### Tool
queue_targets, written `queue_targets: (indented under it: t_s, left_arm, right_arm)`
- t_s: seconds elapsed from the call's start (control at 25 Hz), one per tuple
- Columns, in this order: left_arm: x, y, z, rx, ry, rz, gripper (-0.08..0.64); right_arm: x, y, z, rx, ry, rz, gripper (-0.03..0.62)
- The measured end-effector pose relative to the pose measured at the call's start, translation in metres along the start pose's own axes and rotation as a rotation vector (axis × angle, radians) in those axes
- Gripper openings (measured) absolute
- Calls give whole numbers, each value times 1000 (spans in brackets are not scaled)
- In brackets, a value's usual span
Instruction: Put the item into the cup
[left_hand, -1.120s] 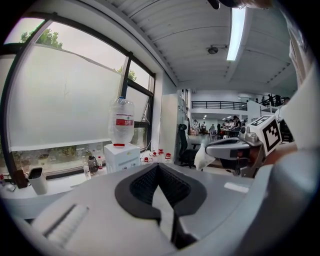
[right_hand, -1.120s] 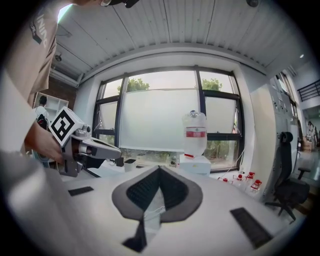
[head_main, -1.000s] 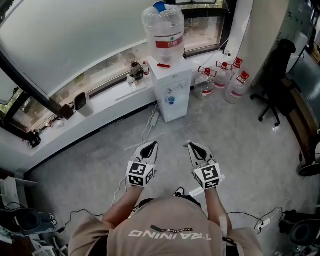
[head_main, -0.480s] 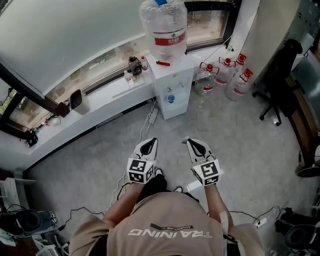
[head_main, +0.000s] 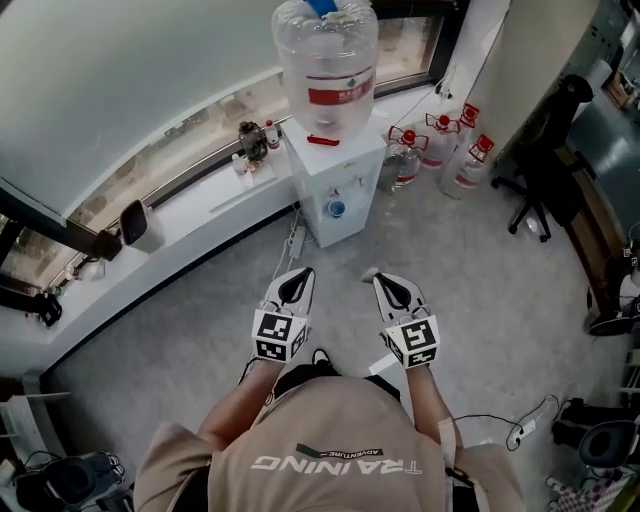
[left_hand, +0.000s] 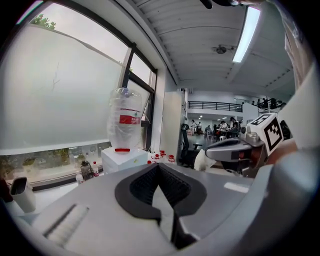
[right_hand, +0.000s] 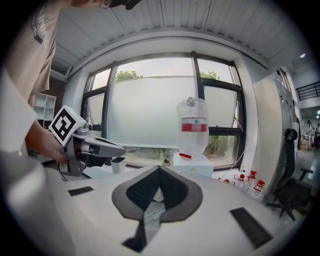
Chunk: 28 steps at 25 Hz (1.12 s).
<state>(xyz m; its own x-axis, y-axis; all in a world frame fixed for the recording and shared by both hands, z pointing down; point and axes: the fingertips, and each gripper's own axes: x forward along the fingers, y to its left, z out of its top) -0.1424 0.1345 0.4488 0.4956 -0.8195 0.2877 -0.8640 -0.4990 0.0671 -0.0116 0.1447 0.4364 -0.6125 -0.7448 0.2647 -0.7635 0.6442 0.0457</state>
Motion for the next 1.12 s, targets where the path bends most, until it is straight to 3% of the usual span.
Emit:
queue_targets:
  t_s: [0.48, 0.68, 1.12]
  left_arm:
    - [41, 36, -9, -29, 33, -81, 8]
    - [70, 44, -4, -41, 45, -59, 8]
    - [153, 62, 44, -20, 30, 41, 8]
  right_arm:
    - [50, -15, -3, 11, 40, -30, 12]
    - [70, -40, -6, 16, 34, -15, 12]
    - [132, -124, 16, -34, -20, 99, 12]
